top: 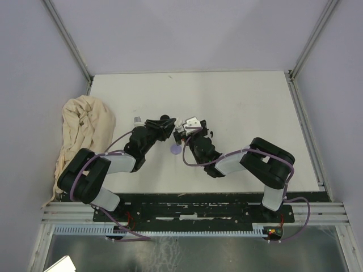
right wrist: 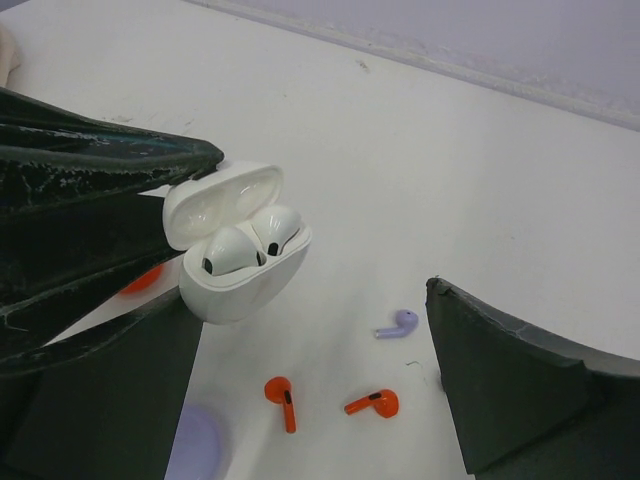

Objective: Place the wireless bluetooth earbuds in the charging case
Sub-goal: Close the charging case.

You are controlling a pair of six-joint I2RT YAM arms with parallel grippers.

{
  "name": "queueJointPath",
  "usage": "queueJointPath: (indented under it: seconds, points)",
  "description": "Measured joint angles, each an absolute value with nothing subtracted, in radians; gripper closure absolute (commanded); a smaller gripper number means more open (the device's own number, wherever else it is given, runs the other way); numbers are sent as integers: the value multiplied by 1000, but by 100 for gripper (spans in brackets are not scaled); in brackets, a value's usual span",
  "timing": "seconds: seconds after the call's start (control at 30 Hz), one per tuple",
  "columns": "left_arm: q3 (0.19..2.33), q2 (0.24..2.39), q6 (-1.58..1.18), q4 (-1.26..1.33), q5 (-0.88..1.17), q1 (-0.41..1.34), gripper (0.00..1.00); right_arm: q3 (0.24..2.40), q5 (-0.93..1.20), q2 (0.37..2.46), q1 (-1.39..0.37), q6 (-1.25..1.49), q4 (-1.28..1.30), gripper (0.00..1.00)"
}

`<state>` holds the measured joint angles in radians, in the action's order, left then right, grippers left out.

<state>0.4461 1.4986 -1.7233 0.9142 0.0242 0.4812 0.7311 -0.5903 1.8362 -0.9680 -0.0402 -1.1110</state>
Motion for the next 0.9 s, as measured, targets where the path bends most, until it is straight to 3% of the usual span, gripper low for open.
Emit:
queueJointPath:
  seconds: [0.73,0.9]
  points:
    - [421,1470,-1723,882,-4,487,97,656,-707,1792,-974,-127,-1179,1]
    - [419,1452,-1676,840,-7,479,97,661,-817,1660,-968,-79,-944,0]
